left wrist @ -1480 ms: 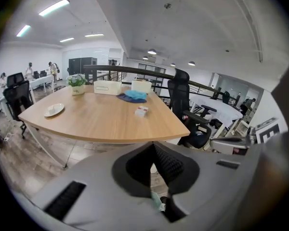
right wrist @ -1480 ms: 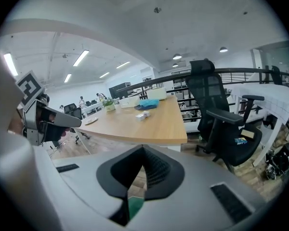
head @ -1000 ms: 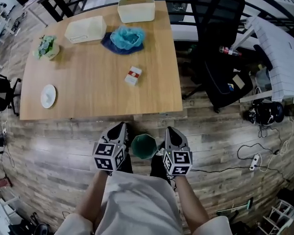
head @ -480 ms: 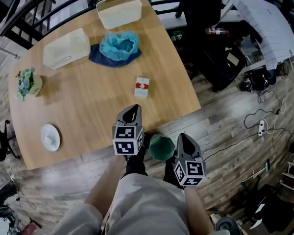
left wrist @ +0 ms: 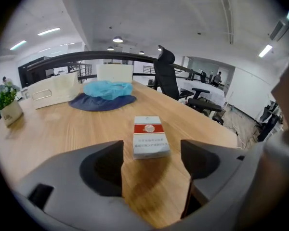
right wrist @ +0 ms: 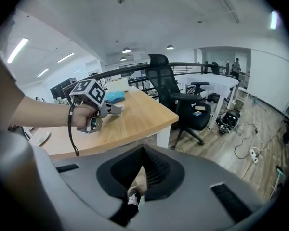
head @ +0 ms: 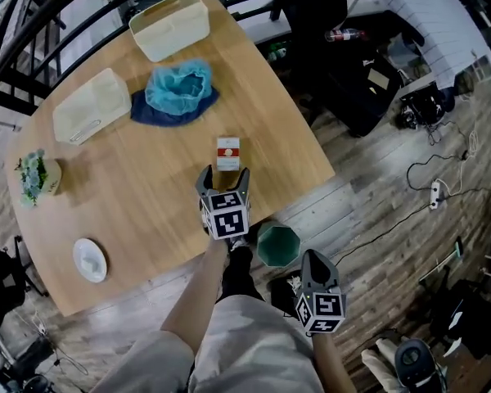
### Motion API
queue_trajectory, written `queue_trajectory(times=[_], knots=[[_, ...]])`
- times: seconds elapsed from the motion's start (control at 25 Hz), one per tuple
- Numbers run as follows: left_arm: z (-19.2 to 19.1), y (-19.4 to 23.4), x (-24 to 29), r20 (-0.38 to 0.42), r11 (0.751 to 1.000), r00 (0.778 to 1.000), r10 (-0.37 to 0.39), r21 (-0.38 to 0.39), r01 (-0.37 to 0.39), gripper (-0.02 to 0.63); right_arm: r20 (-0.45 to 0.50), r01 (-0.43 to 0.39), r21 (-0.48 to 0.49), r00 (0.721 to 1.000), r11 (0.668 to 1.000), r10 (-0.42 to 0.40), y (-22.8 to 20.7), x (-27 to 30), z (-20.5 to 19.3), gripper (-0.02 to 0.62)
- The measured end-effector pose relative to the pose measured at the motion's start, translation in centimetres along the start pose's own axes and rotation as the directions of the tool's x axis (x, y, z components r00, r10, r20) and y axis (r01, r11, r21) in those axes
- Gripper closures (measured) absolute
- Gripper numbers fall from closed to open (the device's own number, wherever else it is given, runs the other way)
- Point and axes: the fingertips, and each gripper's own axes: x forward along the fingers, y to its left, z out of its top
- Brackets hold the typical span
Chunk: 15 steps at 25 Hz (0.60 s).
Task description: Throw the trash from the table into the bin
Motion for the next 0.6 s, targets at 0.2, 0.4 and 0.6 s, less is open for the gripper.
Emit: queue_trajectory(times=[0.2,0.4,0.6], knots=[[0.1,-0.6,2.2,-0.014,0.999,0.999,0.032,0.011,-0.032,0.241,-0.022,0.049,0.039,0.999,0.998,-0.048,-1.4,-1.4,-2.2,0.569],[0.1,0.1,1.9,0.009,0.996,0.996,0.089,-0.006,-0.088,0.318,-0.016,0.075,0.083,0.997,0.994,-0.074,-2.9,-2.4,-3.0,0.569],[0.1,-1.9,-0.2,0.05,0.997,0.997,0.064,0.044,-0.067,0.318,0.014,0.048,0.099,0.999,0.994,-0.05,-3.8,-2.9,-3.9,0.569]])
